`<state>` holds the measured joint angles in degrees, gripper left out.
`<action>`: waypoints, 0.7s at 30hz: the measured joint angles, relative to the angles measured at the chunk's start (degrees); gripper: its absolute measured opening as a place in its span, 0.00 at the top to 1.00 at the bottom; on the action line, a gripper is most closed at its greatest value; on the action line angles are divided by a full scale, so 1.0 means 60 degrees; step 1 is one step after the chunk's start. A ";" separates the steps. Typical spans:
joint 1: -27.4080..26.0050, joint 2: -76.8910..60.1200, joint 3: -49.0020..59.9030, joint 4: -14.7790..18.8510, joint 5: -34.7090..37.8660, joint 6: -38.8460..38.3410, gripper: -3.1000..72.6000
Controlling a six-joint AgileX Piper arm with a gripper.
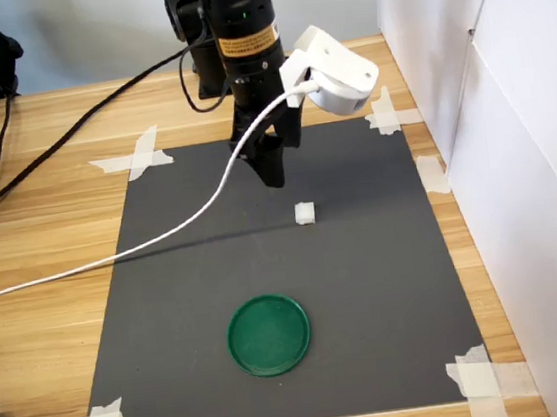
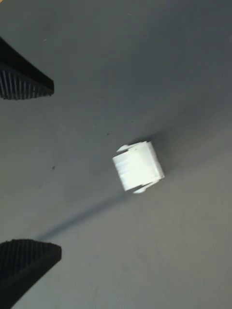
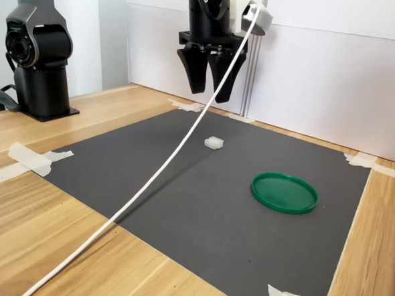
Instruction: Grasp a white terminal and put it in the green lid.
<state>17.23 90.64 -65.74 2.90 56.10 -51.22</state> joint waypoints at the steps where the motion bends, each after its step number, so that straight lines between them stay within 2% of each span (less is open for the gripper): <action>1: 0.0000 0.0077 0.0000 0.0010 0.0000 0.0078 0.02; 13: 0.0801 0.0382 0.0104 -0.0104 -0.0356 0.1856 0.02; 19: 0.0854 0.0528 0.0896 -0.0961 -0.1307 0.2059 0.04; 21: 0.0854 0.0531 0.0968 -0.1005 -0.1518 0.1986 0.04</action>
<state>22.35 93.83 -59.93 -3.13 46.99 -39.31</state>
